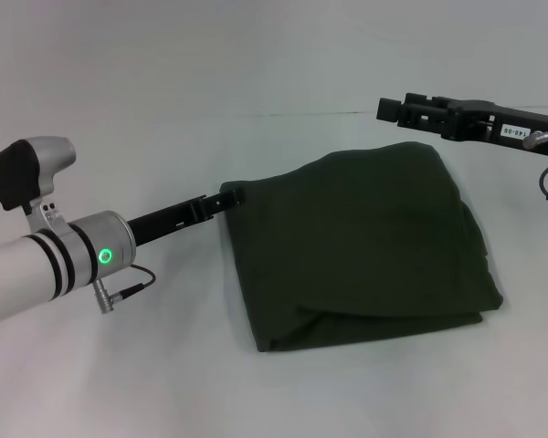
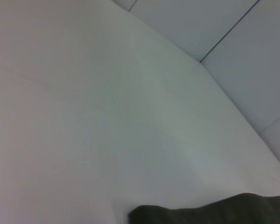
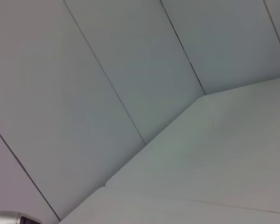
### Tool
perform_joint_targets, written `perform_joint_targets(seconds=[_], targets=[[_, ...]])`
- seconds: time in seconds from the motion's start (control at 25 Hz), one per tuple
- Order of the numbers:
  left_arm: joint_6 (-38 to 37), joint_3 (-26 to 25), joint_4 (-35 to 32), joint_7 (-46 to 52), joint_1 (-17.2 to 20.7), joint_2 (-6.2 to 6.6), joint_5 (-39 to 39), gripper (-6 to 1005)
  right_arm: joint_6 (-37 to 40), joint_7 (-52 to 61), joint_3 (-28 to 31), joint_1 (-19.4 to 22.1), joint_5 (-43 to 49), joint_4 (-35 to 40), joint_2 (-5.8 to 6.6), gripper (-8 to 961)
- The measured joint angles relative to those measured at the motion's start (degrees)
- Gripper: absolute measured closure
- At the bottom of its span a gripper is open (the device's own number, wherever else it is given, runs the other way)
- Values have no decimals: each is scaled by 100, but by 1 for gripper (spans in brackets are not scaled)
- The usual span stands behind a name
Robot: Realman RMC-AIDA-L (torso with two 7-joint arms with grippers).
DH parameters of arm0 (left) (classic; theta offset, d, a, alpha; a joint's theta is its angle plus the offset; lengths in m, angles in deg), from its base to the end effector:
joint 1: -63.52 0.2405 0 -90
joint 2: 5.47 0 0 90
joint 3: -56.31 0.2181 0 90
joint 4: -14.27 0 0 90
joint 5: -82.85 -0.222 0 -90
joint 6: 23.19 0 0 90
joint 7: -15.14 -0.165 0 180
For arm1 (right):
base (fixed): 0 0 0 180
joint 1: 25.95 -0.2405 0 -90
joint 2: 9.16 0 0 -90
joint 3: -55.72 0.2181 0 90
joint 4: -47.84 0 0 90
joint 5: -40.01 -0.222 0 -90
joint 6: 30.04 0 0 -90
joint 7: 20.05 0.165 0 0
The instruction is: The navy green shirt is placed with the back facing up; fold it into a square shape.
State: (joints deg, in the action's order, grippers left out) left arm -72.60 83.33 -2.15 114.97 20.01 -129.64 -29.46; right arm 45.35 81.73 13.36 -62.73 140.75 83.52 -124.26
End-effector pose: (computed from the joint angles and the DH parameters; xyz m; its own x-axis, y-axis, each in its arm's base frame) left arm -0.2383 0.3984 -0.0756 0.2561 0.6861 0.6809 0.9562 -0.2834 -0.0740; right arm 0.2010 0.4040 0.0408 0.5208 -0.4930 -0.6969 -0.7468 -0.6586 -0.0923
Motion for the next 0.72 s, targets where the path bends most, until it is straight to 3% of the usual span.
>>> perform_joint_targets(seconds=[0.72], targets=[[103,5,418,-160,-255,-30,-10,114,-51,17,7,-23,-11,0,-60,152]])
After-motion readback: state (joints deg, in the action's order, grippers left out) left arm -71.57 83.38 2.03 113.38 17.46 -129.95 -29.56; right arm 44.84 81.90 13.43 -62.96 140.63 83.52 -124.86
